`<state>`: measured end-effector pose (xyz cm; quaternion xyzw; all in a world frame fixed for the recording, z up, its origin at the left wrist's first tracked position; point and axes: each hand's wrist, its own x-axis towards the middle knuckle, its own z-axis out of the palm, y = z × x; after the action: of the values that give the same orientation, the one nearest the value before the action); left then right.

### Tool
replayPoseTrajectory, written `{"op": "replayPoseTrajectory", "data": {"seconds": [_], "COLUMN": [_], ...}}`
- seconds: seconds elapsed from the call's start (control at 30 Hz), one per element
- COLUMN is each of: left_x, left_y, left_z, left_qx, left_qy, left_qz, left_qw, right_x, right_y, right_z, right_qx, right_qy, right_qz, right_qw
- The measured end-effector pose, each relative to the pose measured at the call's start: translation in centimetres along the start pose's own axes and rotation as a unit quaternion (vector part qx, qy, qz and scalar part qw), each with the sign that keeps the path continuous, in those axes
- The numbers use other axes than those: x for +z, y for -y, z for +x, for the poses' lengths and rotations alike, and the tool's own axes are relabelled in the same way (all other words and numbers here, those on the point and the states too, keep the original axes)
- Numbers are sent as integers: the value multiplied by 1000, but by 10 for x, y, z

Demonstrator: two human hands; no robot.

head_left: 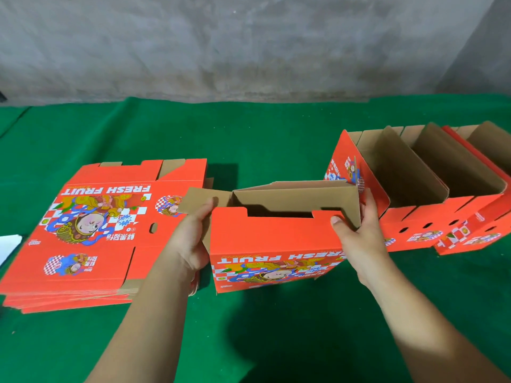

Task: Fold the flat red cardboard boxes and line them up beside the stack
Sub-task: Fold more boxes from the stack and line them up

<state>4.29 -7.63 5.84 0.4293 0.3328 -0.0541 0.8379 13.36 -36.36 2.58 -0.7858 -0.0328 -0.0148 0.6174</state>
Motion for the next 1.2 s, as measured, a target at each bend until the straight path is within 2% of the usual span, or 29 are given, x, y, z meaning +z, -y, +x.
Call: {"op": "replayPoseTrajectory", "data": {"seconds": [0.1, 0.17, 0.2, 0.27, 0.37, 0.4, 0.43, 0.53, 0.63, 0.73, 0.77, 0.87, 1.0, 1.07, 1.17, 1.2], "left_x": [3, 2, 1, -2, -1, -2, -3, -3, 14, 40, 47, 59, 61, 56, 44, 40], "left_y": [-2, -7, -8, -7, 3, 6, 8, 6, -3, -19, -24, -26, -18, -17, -22, -25], "left_z": [5, 5, 5, 6, 4, 1, 0, -5, 1, 13, 18, 32, 37, 34, 27, 26], "left_qx": [182, 321, 384, 477, 511, 504, 497, 467, 432, 388, 379, 362, 344, 394, 483, 484], "left_qy": [-31, -62, -70, -46, -7, -5, -5, -17, -89, -180, -201, -242, -282, -240, 19, 75], "left_qz": [-46, 46, 138, 321, 529, 561, 571, 574, 618, 593, 593, 592, 542, 514, 348, 329], "left_qw": [982, 944, 910, 817, 678, 657, 654, 672, 651, 682, 681, 678, 713, 723, 803, 808], "right_x": [-5, -4, -3, 1, 5, 5, 5, 1, 1, 3, 3, -1, -6, -5, -4, -4], "right_y": [-4, -7, -7, -4, -4, -5, -5, -2, 5, 8, 8, 6, 3, 3, 4, 4], "right_z": [1, -1, -3, -7, -10, -11, -11, -11, -8, -6, -5, -3, -6, -8, -6, -5], "right_qx": [20, 35, 37, 13, -30, -38, -49, -109, -166, -177, -180, -189, -215, -221, -212, -209], "right_qy": [7, -12, -21, -22, 5, 11, 12, 14, 35, 42, 38, 33, 54, 76, 95, 98], "right_qz": [18, 23, 21, 18, -1, -21, -46, -113, -170, -190, -191, -202, -246, -258, -255, -255], "right_qw": [1000, 999, 999, 1000, 1000, 999, 998, 987, 971, 965, 964, 960, 944, 938, 938, 939]}}
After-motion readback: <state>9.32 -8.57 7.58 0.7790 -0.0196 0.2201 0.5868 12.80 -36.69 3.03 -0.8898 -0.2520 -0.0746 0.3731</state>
